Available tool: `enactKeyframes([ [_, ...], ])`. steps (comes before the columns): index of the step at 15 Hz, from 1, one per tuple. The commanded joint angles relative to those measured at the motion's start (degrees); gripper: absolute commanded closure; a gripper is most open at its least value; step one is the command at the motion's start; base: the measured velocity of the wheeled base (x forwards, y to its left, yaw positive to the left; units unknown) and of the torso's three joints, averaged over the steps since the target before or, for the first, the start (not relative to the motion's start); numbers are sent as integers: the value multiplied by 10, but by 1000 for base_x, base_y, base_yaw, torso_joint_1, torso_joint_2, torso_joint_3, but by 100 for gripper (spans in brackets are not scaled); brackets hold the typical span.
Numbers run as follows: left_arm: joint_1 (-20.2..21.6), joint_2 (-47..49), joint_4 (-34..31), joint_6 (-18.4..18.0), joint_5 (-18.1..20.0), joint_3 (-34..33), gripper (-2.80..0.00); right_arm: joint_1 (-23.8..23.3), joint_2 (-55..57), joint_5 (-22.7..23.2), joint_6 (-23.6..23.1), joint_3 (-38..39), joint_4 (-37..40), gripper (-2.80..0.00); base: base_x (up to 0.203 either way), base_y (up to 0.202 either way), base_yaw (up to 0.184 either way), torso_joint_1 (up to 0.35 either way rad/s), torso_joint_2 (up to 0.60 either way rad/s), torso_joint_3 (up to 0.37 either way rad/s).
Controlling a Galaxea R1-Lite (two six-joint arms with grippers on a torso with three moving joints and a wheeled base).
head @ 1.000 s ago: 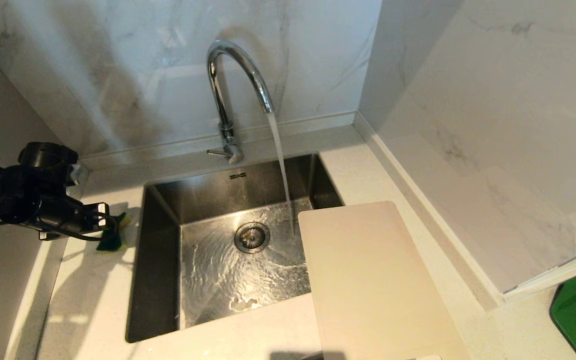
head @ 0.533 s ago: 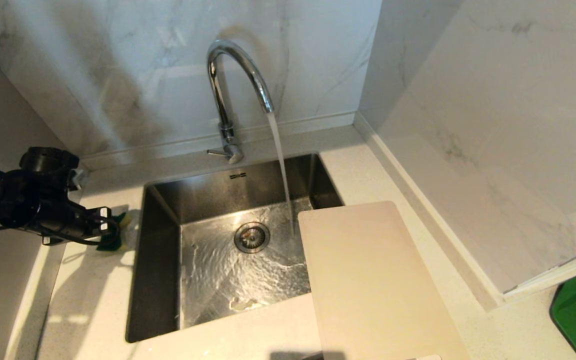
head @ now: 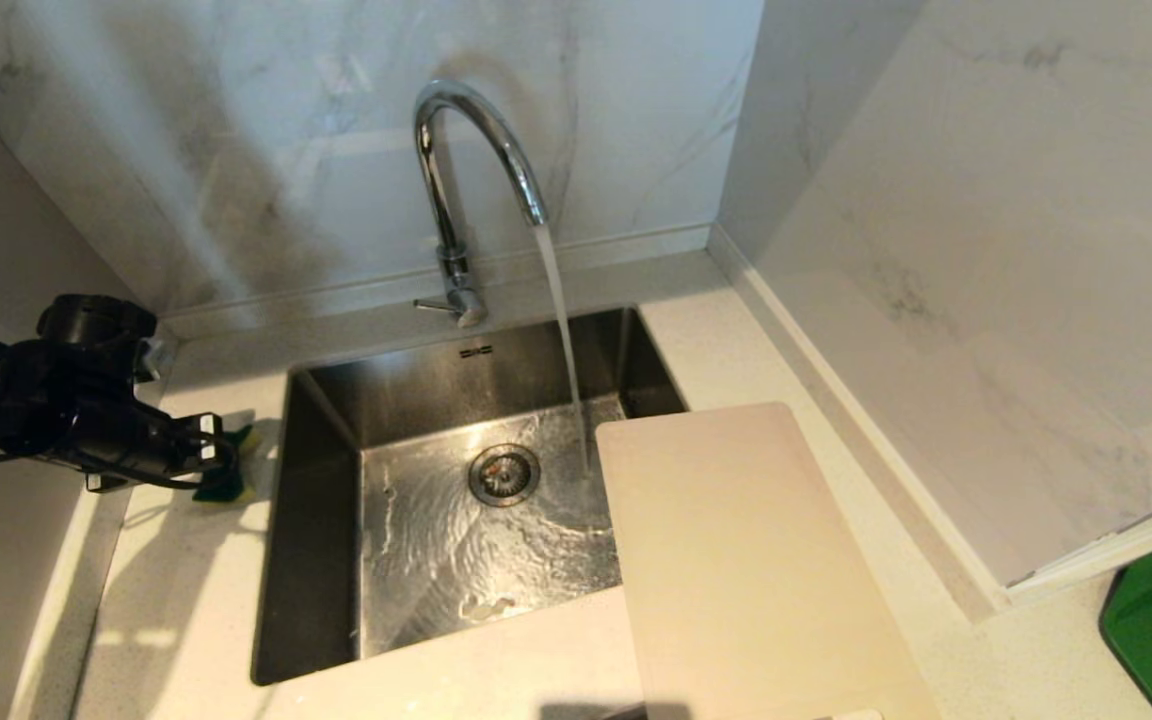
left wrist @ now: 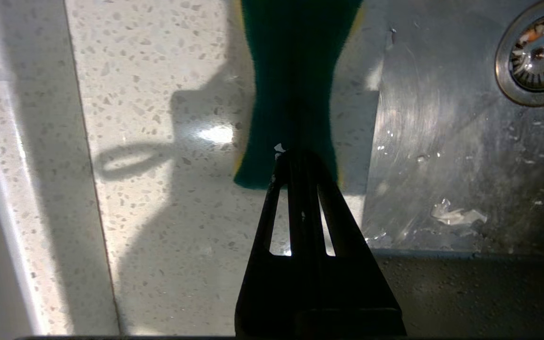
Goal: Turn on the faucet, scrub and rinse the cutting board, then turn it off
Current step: Pick up the cleaning cloth
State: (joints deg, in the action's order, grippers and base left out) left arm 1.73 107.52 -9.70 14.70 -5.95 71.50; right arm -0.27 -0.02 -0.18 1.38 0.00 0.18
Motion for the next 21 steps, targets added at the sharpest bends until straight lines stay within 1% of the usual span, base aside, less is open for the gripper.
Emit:
enactKeyframes([
  [1,0,0,-1,5,0,0,-280,0,0,0,0,0,0,0,0,0,0,0,0,0],
  [10,6,3,-1,7,2,-9,-280,0,0,0,0,0,0,0,0,0,0,0,0,0],
  [13,17,5,-1,7,28,-9,-280,0,0,0,0,0,0,0,0,0,0,0,0,0],
  [17,27,23,1,7,29,-7,-280,0,0,0,0,0,0,0,0,0,0,0,0,0],
  [21,28,38,31,7,28,-7,-280,0,0,0,0,0,0,0,0,0,0,0,0,0],
])
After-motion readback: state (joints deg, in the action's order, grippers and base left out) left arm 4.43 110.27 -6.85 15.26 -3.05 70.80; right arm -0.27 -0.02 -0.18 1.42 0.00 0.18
